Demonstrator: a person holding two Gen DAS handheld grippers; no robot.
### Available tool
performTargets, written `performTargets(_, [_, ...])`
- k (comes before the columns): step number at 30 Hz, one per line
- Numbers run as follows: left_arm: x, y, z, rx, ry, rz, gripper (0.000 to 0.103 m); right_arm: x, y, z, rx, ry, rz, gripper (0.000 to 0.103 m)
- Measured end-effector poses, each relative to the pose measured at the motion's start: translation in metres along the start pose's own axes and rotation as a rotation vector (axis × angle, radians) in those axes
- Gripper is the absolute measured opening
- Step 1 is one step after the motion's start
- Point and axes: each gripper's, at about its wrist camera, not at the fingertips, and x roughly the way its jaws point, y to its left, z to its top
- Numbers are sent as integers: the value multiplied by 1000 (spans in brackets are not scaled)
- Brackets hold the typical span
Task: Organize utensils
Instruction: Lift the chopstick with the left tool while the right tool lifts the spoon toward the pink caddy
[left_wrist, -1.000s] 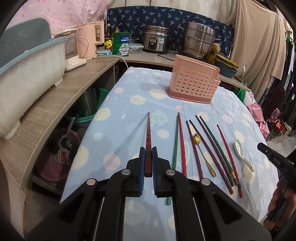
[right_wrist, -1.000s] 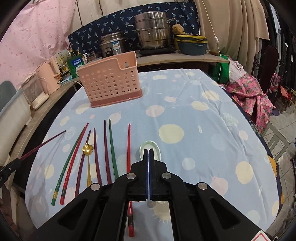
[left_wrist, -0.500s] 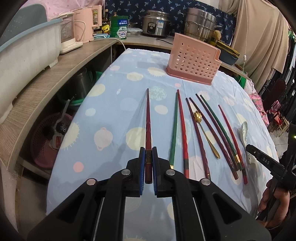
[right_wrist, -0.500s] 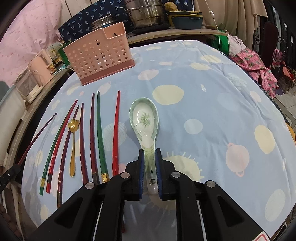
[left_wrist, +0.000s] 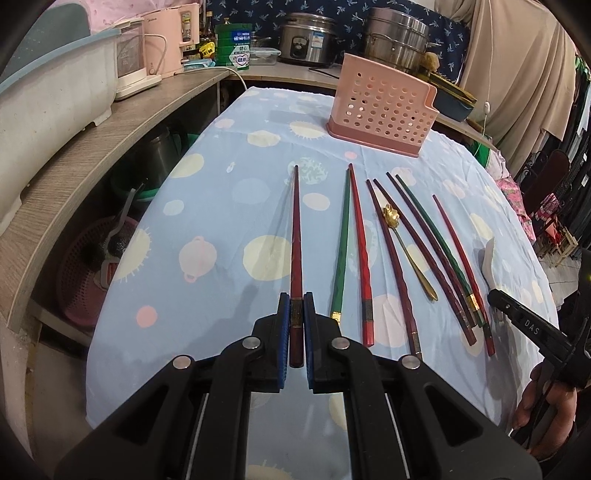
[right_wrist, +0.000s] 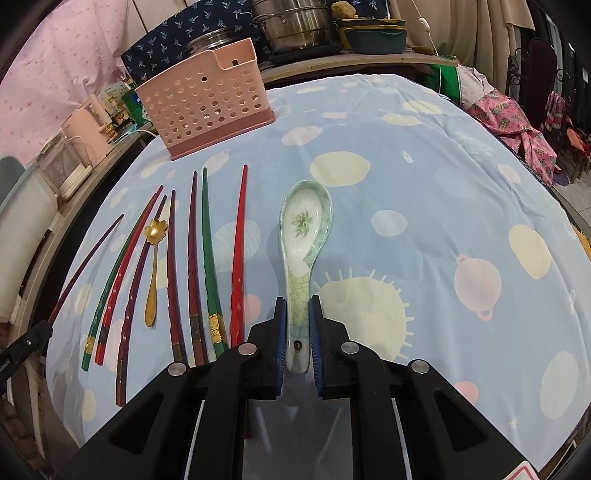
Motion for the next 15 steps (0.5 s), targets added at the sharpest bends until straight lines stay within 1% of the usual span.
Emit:
performTargets(3, [-9, 1, 5, 0, -29, -1, 7, -9, 1, 1, -3, -14, 7, 12])
performTargets(5, [-16, 2, 13, -2, -55, 0, 7, -19, 4, 6, -8, -39, 13, 12])
performTargets(10, [-35, 3, 36, -7, -132, -5, 7, -44, 8, 29, -18, -116, 28, 11])
performTargets(15, [-48, 5, 63, -21, -203, -10, 7, -58, 11, 53, -30, -172, 32, 6])
